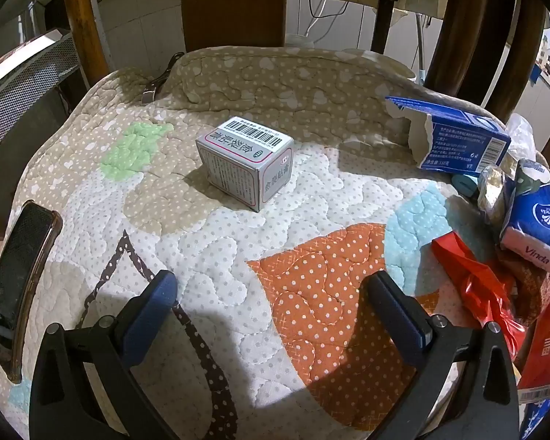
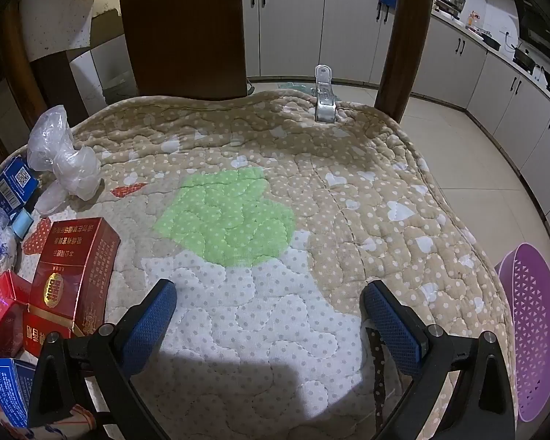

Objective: Collect trash

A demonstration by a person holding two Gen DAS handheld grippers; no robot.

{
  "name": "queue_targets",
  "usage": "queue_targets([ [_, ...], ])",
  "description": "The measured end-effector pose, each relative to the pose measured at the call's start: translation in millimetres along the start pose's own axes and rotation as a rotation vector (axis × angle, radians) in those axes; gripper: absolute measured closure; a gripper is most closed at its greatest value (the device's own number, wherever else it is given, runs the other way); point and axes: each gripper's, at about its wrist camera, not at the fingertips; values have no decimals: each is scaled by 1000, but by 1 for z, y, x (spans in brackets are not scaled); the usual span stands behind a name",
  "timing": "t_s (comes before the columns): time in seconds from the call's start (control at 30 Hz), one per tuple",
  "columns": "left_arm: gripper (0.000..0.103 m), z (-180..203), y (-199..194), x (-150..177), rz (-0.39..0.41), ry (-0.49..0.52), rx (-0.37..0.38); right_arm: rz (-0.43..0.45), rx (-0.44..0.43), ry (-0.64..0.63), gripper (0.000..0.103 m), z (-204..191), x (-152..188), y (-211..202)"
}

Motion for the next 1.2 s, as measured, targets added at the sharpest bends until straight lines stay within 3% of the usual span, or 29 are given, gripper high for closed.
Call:
queue_targets([
  [0.4,0,2,-5,-2,-13,-3,-27,-74,-29,5,0,4,4,-5],
  [0.5,0,-1,-20,4,-24,-20,-22,-65,-27,-10,0,2,20,-17],
  [0.7,0,6,-75,27,60,-6,-20,-49,-31,-3,1,2,57,-48],
  [0.9,0,22,-127,46,104,-14,18,6,-59,-37,1,-11,98,-103],
  [1.2,0,53,-173,71,145,68,4,126,-99,-105,1,-30,97,-151],
])
Point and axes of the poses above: each gripper's, at about its wrist camera, not at the fingertips, and y roughly the way its jaws point, z to its right, x to its underside, and after that the axes turned 8 degrees about -z, right-handed
